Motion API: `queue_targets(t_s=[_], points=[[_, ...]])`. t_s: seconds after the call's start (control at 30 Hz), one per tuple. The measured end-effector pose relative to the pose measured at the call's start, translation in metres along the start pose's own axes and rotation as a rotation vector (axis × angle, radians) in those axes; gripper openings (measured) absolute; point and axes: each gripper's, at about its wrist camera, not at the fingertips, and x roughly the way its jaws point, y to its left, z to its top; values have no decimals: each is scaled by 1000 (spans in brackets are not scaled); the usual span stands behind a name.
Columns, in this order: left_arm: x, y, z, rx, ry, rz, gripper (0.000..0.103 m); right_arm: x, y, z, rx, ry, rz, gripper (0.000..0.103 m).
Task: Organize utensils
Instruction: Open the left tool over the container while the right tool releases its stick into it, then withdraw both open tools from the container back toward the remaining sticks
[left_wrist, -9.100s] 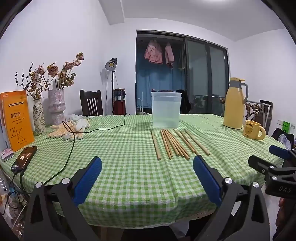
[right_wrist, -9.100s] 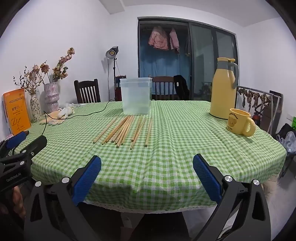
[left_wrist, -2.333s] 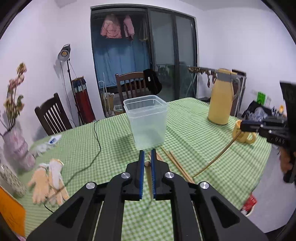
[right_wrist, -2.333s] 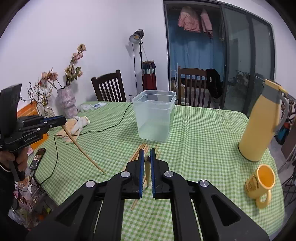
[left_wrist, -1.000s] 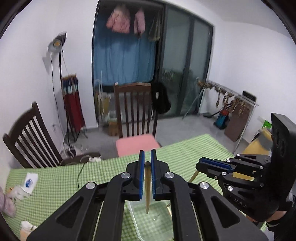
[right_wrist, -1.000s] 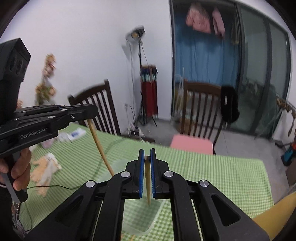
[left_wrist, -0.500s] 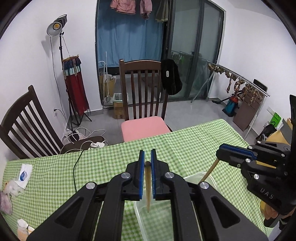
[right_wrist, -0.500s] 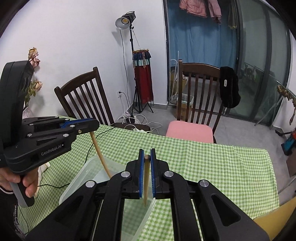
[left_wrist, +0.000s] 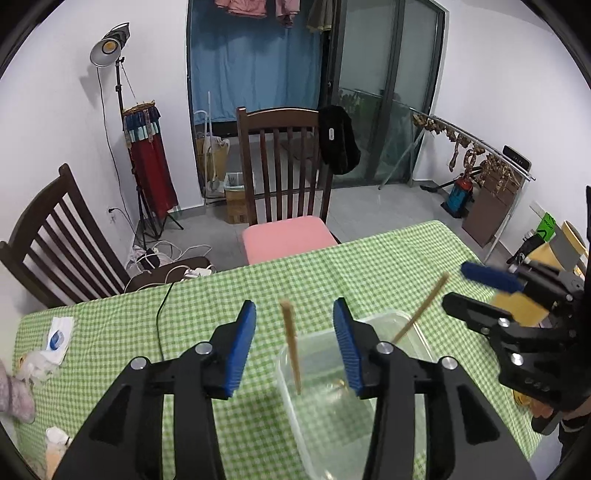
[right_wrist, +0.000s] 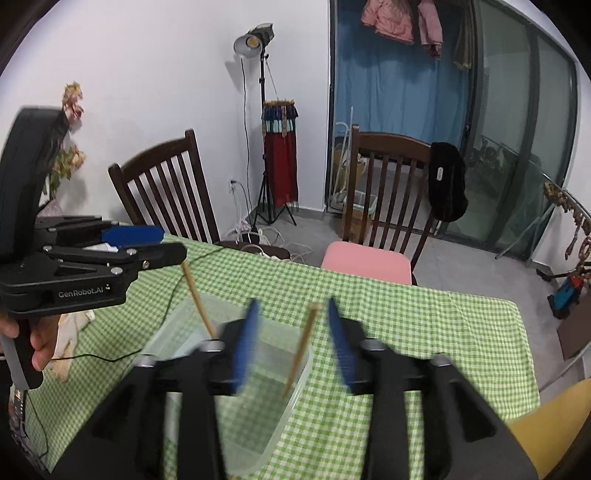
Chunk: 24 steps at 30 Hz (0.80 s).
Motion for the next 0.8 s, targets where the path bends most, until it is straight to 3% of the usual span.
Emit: queue_targets(t_s=[0.3,0.47,0.53,0.67,0.8], points=[[-93,-3,-41,-32,-90,26,68,-79,7,-8,7,-58,-45,45],[-141,-11,-96,-88,-135,27,71,-119,17,-32,1,-89,-43,49],[-160,-18,-124,-99,-167,28,73,-133,23,-48,-1,-105,-39,57],[-192,-31,-172,-111,-240,21,74,-159,35,-88,10,-165,-64,63],[-220,-48,-230,-117,-310,46,83,-174,48,-125,34,-190,-59,70]])
